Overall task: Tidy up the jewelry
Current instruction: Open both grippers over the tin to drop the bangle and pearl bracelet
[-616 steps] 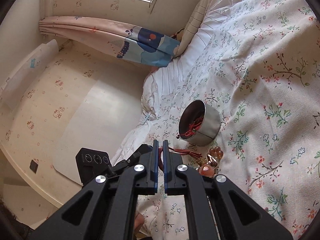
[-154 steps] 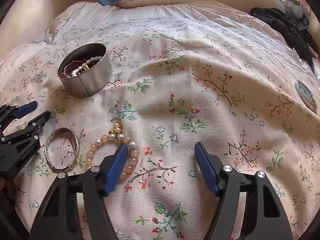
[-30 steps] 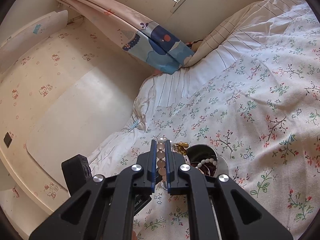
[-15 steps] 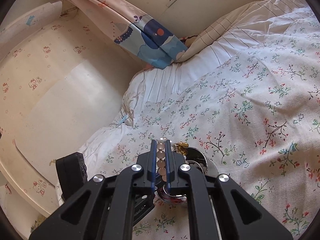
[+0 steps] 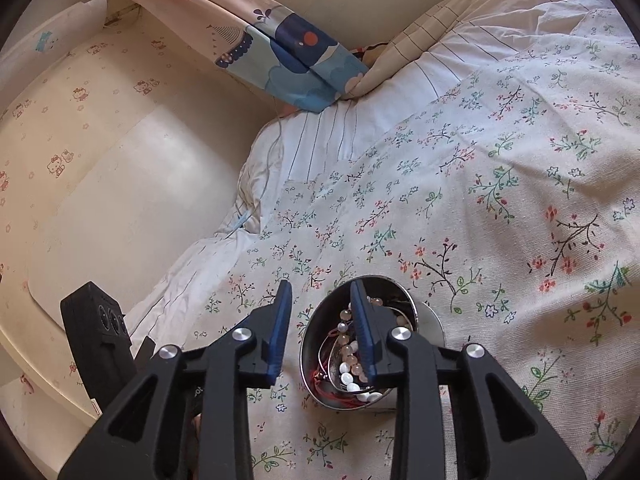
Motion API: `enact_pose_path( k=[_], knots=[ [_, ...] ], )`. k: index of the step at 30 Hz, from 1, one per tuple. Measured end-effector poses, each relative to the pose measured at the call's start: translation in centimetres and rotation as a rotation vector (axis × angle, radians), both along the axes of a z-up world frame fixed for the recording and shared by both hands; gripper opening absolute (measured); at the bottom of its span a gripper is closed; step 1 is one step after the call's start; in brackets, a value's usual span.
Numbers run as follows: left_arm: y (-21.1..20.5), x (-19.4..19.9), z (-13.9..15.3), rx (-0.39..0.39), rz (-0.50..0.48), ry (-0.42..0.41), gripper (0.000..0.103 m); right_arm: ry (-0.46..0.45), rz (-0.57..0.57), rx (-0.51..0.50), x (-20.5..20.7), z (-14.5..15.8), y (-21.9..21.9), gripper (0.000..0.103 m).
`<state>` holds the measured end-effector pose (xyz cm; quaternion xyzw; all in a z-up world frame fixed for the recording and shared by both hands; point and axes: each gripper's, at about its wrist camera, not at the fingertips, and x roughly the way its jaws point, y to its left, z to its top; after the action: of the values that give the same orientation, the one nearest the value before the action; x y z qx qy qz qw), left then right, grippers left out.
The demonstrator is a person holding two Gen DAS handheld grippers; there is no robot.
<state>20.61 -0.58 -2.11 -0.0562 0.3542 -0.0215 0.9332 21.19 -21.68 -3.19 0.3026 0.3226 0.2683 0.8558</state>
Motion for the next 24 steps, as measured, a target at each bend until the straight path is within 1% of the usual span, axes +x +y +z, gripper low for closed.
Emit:
enact_pose_path(
  k=[2, 3, 5, 11, 16, 18, 20, 24],
  knots=[
    [-0.5, -0.2, 0.1, 0.034, -0.006, -0.01, 0.055, 0.001, -0.012, -0.015, 0.0, 0.1, -0.1, 0.039],
    [-0.8, -0.3, 0.1, 0.049, -0.008, -0.015, 0.056, 0.001, -0.018, -0.023, 0.0, 0.1, -0.1, 0.04],
    [-1.0, -0.3, 0.2, 0.068, -0.014, -0.02, 0.058, 0.004, -0.03, -0.038, 0.0, 0.1, -0.2, 0.048],
    [-1.2, -0.3, 0.3, 0.096, -0.012, -0.024, 0.065, 0.013, -0.055, -0.079, 0.0, 0.0, -0.2, 0.057],
    [-1.2, -0.2, 0.2, 0.105, -0.006, -0.021, 0.069, 0.024, -0.072, -0.101, 0.0, -0.3, -0.4, 0.062],
    [-1.2, -0.2, 0.2, 0.11, -0.004, -0.019, 0.07, 0.027, -0.079, -0.117, 0.0, -0.3, -0.4, 0.062],
    [-1.3, -0.2, 0.1, 0.116, -0.003, -0.017, 0.074, 0.031, -0.086, -0.135, 0.1, -0.3, -0.3, 0.065],
    [-1.4, -0.4, 0.0, 0.137, 0.002, -0.018, 0.079, 0.032, -0.098, -0.183, 0.0, -0.4, 0.0, 0.068]
  ],
)
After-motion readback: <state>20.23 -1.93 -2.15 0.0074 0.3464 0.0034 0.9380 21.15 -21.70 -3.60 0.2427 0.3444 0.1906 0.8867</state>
